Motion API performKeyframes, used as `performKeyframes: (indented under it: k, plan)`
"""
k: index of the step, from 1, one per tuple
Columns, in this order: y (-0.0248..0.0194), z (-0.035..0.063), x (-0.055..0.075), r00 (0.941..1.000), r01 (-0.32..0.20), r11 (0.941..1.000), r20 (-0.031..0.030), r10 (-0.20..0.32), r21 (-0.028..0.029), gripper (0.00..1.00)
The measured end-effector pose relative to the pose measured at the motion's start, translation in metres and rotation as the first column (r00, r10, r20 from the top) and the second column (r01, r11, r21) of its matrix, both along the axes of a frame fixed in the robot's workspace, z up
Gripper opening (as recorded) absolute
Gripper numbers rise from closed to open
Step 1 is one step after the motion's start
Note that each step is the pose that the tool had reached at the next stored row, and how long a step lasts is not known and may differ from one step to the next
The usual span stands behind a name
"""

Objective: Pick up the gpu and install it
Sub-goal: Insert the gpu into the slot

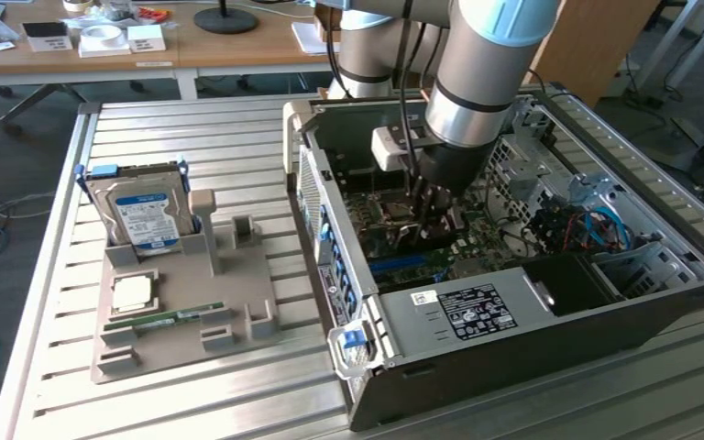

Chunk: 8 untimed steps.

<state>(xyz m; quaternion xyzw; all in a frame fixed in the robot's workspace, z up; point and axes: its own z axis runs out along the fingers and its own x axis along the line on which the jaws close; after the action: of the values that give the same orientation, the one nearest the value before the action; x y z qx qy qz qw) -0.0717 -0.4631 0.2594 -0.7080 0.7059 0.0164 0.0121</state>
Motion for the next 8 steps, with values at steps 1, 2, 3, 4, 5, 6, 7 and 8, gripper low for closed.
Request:
performKeyframes:
  k: [1, 2, 3, 4, 5, 6, 7, 8]
  plan:
    - [-0.0001, 0.0, -0.0001, 1.0, 0.0, 1.0, 0.0, 0.0, 0.0001, 0.27]
    - [-0.0001, 0.0, -0.0003, 1.0, 0.0, 1.0, 0.0, 0.0, 0.0, 0.27]
    - [-0.0001, -0.0001, -0.0008, 1.0, 0.0, 1.0, 0.0, 0.0, 0.0, 0.27]
    - [-0.0001, -0.0001, -0.0013, 1.0, 0.0, 1.0, 0.0, 0.0, 0.0, 0.27]
    - [-0.0001, -0.0001, -0.0018, 1.0, 0.0, 1.0, 0.0, 0.0, 0.0, 0.27]
    - [-0.0001, -0.0001, -0.0024, 1.0, 0.0, 1.0, 0.0, 0.0, 0.0, 0.27]
    - [-0.0001, 0.0, -0.0027, 1.0, 0.0, 1.0, 0.0, 0.0, 0.0, 0.27]
    - [-0.0004, -0.0001, -0.0028, 1.0, 0.0, 1.0, 0.0, 0.0, -0.0001, 0.27]
